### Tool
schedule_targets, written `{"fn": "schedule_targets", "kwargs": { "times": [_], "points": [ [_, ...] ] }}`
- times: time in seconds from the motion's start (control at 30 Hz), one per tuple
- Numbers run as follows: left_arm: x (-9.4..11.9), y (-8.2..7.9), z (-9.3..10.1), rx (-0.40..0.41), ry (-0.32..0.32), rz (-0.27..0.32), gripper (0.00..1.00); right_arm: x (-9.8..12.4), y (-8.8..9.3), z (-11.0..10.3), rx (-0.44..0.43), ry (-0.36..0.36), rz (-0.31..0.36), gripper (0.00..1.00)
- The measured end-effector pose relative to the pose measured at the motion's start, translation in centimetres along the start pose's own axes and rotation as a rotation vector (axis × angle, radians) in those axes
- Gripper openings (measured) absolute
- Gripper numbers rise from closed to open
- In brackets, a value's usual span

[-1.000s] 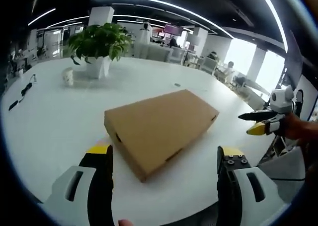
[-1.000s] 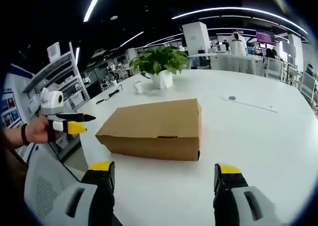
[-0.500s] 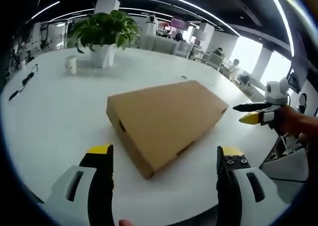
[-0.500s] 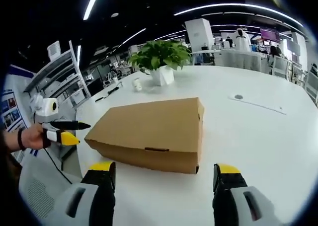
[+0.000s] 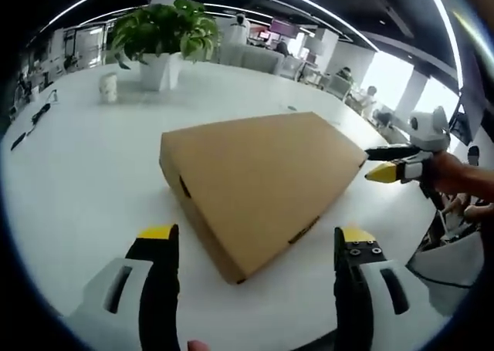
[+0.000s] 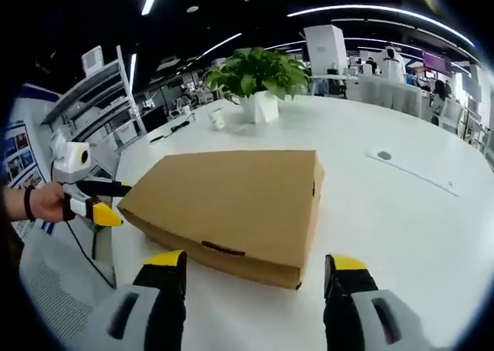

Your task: Operate the shoe box by opening the lid, removing the specified soft item, and placing it in the target area until the item is outside and the box remains undamaged.

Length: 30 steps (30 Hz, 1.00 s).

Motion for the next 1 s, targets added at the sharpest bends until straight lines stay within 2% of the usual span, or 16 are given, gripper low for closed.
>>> {"fn": "schedule_targets", "kwargs": {
  "times": [0.13,0.23,0.33,0.37,0.47,0.67,1.0],
  "points": [
    [-0.4,0.1,-0.2,0.007,-0.003,0.006,0.74,-0.5,-0.1,-0.2,0.041,-0.011,-0.018,0.65],
    [-0.8,0.2,-0.3,0.001,-0.013,0.003,0.73,-1.0,-0.4,-0.3,0.063,-0.022,-0.012,0.61],
    [-1.2,0.2,-0.4,-0.013,-0.006,-0.009,0.71,-1.3,-0.6,-0.4,0.103,-0.032,-0.034,0.64],
    [-1.2,0.1,-0.1,-0.042,0.003,-0.012,0.70,-1.3,-0.6,-0.4,0.113,-0.035,-0.040,0.64],
    [-1.4,0.2,0.0,-0.091,-0.002,-0.036,0.68,-1.3,-0.7,-0.3,0.118,-0.040,-0.044,0.63],
    [-1.2,0.2,-0.2,-0.101,0.011,-0.037,0.66,-1.3,-0.6,-0.5,0.129,-0.030,-0.045,0.63],
    [-0.5,-0.2,-2.0,-0.134,0.043,-0.057,0.64,-1.2,-0.3,-2.1,0.118,-0.014,-0.053,0.57]
  ]
}}
Point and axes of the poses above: the point that each gripper's makers call its tool centre point, and the gripper's own axes: x roughly backward along the fingers, z roughly to its right, y roughly out of its underside, the point moved 10 cm from there along x, roughly backward along the fingers, and after that the axes turned 8 degrees about z, right-handed, at the moved point
